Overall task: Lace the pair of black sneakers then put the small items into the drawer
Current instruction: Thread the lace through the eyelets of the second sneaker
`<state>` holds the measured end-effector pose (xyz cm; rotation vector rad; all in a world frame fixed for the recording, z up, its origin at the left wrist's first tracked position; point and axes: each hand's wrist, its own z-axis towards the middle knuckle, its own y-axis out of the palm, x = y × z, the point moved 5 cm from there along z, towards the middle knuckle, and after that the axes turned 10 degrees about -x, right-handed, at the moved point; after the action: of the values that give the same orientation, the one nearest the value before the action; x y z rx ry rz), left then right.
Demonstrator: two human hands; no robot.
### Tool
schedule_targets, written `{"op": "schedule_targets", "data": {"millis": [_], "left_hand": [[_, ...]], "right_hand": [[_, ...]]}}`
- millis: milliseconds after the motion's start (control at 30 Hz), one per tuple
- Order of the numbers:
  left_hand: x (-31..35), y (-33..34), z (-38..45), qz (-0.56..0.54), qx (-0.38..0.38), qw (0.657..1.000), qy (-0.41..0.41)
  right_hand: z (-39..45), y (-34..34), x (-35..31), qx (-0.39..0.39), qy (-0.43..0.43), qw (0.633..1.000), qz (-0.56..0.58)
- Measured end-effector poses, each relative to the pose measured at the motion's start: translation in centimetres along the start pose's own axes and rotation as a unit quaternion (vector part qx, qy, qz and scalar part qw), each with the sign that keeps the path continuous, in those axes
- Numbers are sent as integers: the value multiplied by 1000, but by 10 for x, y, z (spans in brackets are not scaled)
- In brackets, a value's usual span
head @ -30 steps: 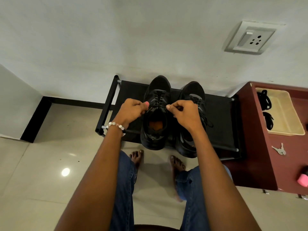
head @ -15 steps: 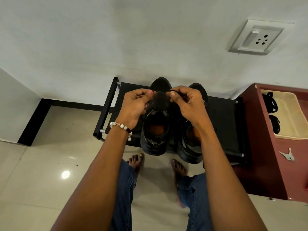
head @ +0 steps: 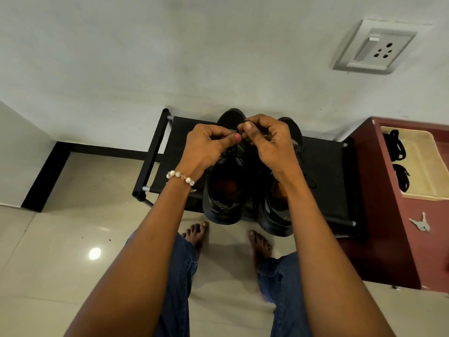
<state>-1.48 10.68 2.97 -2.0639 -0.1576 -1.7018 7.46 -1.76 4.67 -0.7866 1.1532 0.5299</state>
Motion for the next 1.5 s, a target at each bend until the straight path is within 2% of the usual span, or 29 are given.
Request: {"op": "schedule_targets", "data": {"millis": [133, 200, 267, 300, 333, 367, 433, 500, 633, 833, 1000, 1067, 1133, 1233, 1300, 1367, 1500], "left_hand": [[-3, -2, 3, -5, 9, 1000, -7], [-7, -5, 3, -45, 20, 998, -30], [-12, -7, 2, -77, 34, 995, -61], [-13, -8, 2, -84, 39, 993, -71], [-14, -9, 2, -88, 42, 992, -76], [-13, -9, 2, -90, 41, 992, -77], [-12, -9, 2, -92, 37, 993, -69], [-11, -9, 2, -87, 33, 994, -53], [-12, -9, 4, -75, 29, 996, -35], [-11, -7, 3, -78, 29, 996, -42], [-8, -11, 2, -88, 44, 994, -42], [-12, -15, 1, -127, 54, 989, -58], [-16, -16, 2, -182, 50, 979, -81], [-17, -10, 2, -273, 25, 957, -97], [-17, -7, 1, -308, 15, 946, -98], [-17, -7, 1, -328, 18, 939, -100], [-17, -10, 0, -363, 38, 925, -106]], "right_hand": [[2, 0, 7, 57, 33, 997, -31], [-1, -5, 16, 133, 77, 981, -120], [-7, -13, 18, 197, 113, 942, -248], [-8, -16, 16, 216, 108, 935, -260], [-8, -19, 13, 220, 92, 944, -228], [-6, -19, 12, 206, 79, 961, -164], [-2, -10, 10, 126, 77, 988, -44], [1, 2, 9, 49, 74, 996, -12], [1, 10, 16, -18, 104, 994, -3], [-1, 16, 13, -42, 116, 992, 11], [-3, 12, 15, 30, 136, 990, -27], [-4, 6, 16, 41, 130, 990, -17], [-4, 3, 14, 11, 113, 993, -12], [-3, 2, 9, -26, 93, 991, -95], [-2, 1, 5, -34, 86, 973, -210], [1, 0, 4, -75, 116, 934, -328], [0, -1, 13, -208, 209, 811, -505]]}}
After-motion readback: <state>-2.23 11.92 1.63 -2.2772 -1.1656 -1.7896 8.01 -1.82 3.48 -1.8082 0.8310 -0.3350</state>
